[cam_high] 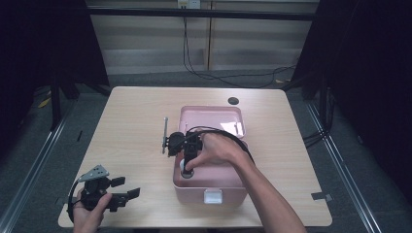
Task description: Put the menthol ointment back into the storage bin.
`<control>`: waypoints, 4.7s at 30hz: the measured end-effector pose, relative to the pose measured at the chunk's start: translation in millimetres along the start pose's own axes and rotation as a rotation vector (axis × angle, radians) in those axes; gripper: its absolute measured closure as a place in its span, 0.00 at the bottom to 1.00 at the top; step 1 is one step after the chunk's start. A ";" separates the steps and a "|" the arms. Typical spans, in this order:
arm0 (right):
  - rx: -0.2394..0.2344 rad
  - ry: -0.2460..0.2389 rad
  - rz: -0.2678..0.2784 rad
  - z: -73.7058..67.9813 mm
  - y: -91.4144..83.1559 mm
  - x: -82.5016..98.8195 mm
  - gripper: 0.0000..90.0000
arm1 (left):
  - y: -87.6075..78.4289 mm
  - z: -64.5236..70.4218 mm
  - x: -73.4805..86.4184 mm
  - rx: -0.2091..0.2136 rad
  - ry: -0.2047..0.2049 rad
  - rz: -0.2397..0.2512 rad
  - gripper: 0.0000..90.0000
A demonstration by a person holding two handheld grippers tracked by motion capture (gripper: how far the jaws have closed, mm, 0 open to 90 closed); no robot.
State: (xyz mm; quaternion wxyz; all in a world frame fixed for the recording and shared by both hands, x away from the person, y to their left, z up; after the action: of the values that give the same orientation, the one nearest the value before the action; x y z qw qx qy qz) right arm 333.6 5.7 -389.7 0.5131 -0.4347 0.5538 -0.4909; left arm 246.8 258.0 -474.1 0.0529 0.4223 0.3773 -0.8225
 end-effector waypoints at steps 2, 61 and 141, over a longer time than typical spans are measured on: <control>-0.005 0.000 -0.002 0.6 1.6 -0.9 0.57 | 0.0 0.2 0.0 0.000 -0.003 0.001 0.21; 0.000 -0.004 0.035 6.2 59.6 6.1 0.57 | -1.3 -1.0 0.3 -0.006 -0.003 0.003 0.21; 0.402 0.710 0.779 -44.1 -34.9 227.5 0.32 | 0.0 -1.0 1.3 0.015 -0.038 0.037 0.21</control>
State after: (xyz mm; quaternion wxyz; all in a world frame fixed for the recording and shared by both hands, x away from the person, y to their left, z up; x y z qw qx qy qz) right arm 267.3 -219.1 -387.8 0.5113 0.1001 0.7078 -0.4771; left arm 246.7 258.9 -475.4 0.0722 0.4141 0.3622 -0.8319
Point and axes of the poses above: each handheld gripper's, and its own axes: y roughly forward along the jaws, x roughly out of its underside, z roughly to its right, the point moved 2 cm from there along y, roughly forward along the jaws, and after that the axes turned 4 degrees about x, right-handed, at the moved point
